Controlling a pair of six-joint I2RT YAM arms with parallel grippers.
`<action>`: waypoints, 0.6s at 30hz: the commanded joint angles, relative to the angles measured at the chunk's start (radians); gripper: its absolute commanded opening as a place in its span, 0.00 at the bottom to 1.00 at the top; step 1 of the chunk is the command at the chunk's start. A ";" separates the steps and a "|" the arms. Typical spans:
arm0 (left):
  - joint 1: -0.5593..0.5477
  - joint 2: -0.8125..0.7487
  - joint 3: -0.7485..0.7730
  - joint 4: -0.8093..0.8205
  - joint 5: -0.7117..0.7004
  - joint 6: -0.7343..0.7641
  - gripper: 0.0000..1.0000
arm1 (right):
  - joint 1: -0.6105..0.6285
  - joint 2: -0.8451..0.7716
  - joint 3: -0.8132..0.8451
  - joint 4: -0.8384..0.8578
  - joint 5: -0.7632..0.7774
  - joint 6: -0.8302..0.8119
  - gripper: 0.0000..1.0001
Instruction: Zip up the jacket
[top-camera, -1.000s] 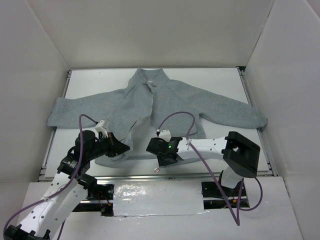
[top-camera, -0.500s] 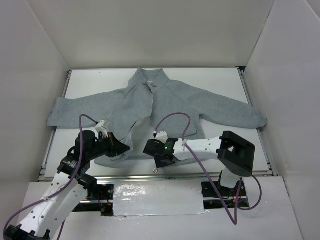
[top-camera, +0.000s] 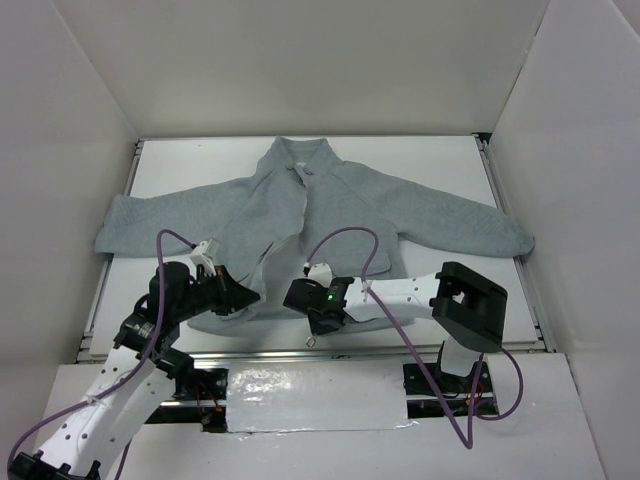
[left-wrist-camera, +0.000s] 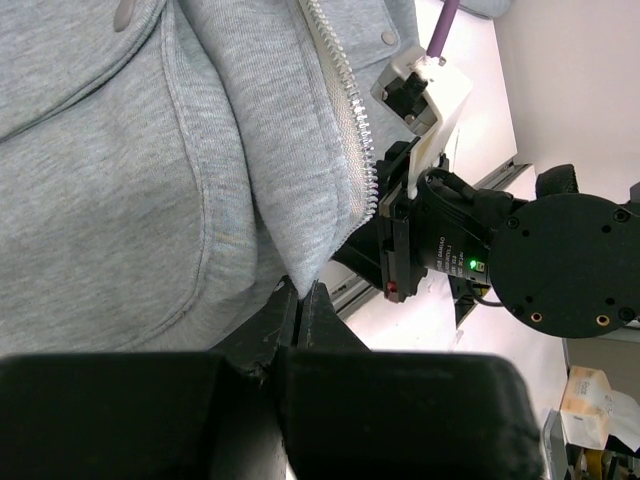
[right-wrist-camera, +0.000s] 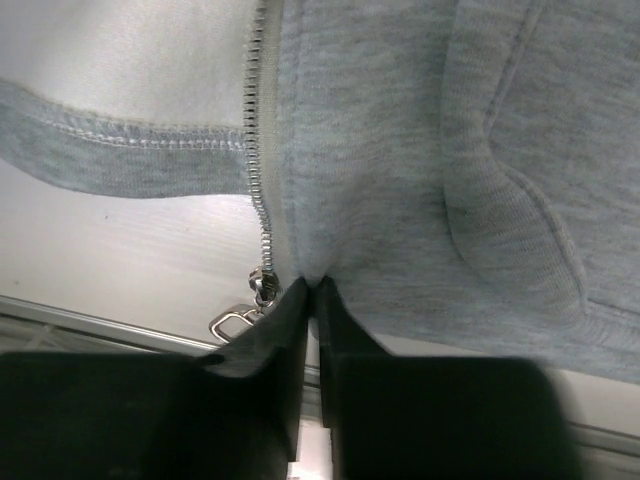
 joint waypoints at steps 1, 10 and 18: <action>-0.005 -0.011 0.007 0.053 0.028 0.009 0.00 | 0.012 0.042 -0.055 0.042 -0.029 0.026 0.00; -0.003 0.011 0.020 0.061 0.023 0.011 0.00 | 0.011 -0.230 -0.104 0.108 0.027 0.081 0.00; -0.009 0.002 -0.101 0.462 0.168 -0.133 0.00 | 0.014 -0.557 -0.317 0.444 0.064 0.164 0.00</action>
